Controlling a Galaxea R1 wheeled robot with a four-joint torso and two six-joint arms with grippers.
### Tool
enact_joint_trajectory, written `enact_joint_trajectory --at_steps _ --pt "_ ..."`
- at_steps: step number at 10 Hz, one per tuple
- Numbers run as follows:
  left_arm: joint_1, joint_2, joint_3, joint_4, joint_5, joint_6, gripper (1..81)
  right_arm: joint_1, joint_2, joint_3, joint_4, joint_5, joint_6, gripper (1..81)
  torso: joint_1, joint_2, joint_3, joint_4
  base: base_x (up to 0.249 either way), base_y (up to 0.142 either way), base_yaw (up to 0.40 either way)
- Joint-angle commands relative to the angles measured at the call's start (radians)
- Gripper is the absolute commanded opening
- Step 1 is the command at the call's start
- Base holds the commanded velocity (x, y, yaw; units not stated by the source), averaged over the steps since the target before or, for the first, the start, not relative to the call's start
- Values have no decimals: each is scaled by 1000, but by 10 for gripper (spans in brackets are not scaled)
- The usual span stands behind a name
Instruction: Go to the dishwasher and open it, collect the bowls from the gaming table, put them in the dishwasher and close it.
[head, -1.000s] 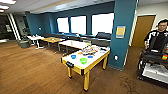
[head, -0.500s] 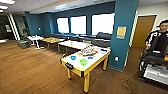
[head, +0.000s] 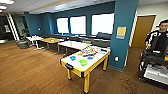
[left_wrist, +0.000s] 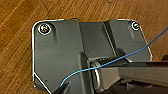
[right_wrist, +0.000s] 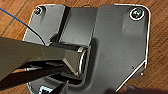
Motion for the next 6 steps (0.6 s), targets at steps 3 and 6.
enact_joint_trajectory --at_steps 3,6 --pt "-62 -10 -3 -7 43 -1 811 58 15 7 0 -46 -2 811 1 0 0 0 61 22 0" --pt "-62 -10 -3 -7 43 -1 811 57 15 7 0 -46 -2 811 0 0 0 0 97 0 0"
